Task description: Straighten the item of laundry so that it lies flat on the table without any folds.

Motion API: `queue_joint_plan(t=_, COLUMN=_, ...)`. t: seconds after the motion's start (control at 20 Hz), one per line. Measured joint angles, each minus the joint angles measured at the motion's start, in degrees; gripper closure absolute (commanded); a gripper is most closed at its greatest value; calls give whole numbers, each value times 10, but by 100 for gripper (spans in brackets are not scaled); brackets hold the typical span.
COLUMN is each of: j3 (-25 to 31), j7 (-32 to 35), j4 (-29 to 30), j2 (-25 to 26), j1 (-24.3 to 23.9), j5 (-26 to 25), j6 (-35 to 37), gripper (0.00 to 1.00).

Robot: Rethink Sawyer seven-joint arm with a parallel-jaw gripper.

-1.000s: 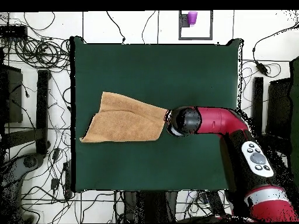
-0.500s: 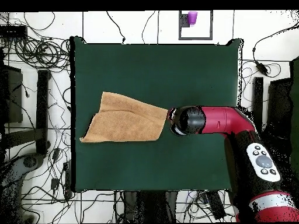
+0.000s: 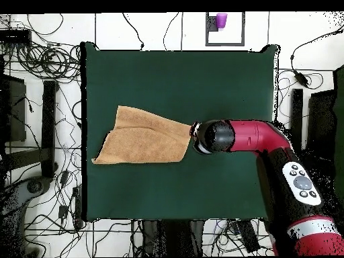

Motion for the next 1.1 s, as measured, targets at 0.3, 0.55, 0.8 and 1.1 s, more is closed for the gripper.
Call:
queue_joint_plan(t=0.3, j3=12, j7=0, j4=0, j2=22, j1=-14, j5=0, j6=0, gripper=0)
queue_joint_plan(t=0.55, j3=15, j7=0, j4=1, j2=45, j1=-22, j5=-1, j6=-12, gripper=0)
queue_joint_plan(t=0.8, j3=18, j7=0, j4=0, j2=75, j1=-25, j5=-2, j6=-38, gripper=0)
queue_joint_plan(t=1.1, j3=32, j7=0, j4=5, j2=84, j1=-39, j5=-2, j6=-47, gripper=0)
